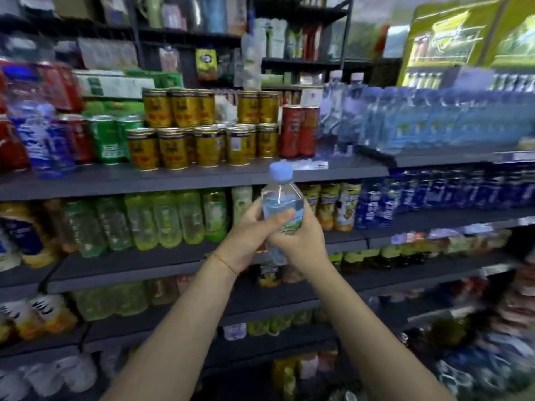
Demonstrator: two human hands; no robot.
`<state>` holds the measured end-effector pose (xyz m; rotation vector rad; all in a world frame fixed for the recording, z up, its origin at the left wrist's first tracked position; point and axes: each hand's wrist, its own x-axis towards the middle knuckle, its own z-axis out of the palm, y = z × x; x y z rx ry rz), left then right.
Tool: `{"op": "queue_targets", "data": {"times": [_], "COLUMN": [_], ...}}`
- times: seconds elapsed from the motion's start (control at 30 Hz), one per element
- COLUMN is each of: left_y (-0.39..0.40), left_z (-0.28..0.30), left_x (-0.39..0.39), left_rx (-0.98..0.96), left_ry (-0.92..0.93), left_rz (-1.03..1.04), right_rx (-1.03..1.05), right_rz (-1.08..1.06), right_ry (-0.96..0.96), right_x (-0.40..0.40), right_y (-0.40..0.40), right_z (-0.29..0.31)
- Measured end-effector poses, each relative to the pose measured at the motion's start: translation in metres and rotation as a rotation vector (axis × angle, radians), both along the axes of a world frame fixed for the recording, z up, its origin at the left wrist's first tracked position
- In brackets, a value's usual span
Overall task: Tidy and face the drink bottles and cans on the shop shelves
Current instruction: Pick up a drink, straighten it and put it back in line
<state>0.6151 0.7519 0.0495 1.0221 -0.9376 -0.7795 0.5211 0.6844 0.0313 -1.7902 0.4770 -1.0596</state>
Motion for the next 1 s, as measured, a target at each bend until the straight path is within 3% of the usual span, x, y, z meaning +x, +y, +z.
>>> {"op": "queue_targets", "data": {"times": [0.07, 0.2, 0.5, 0.7, 0.87, 1.0], "left_y": [-0.039, -0.119, -0.292, -0.396, -0.464, -0.487], "left_z": [0.014, 0.03, 0.052, 0.064, 0.06, 0.047], "left_x": [-0.025, -0.049, -0.085, -0.116, -0.137, -0.151], "left_rx": [-0.047, -0.021, -0.121, -0.116, 0.008, 0.173], "left_ry": [-0.031, -0.063, -0.529, -0.783, -0.742, -0.844], "left_rz": [-0.002, 0.208, 0.378, 0.594, 0.756, 1.018], "right_rx": [0.033, 0.071, -0.019, -0.102, -0.16, -0.207], "right_rz": [-0.049, -0.147, -0.31, -0.406, -0.441, -0.326], "right_ry": [-0.068, -0.124, -0.055, -0.172, -0.085, 0.158], "right_x": [-0.026, -0.065, -0.115, -0.148, -0.144, -0.133], "right_y": [-0.034, -0.112, -0.295, -0.39, -0.467, -0.503], "right_z": [0.008, 0.026, 0.069, 0.101, 0.119, 0.119]}}
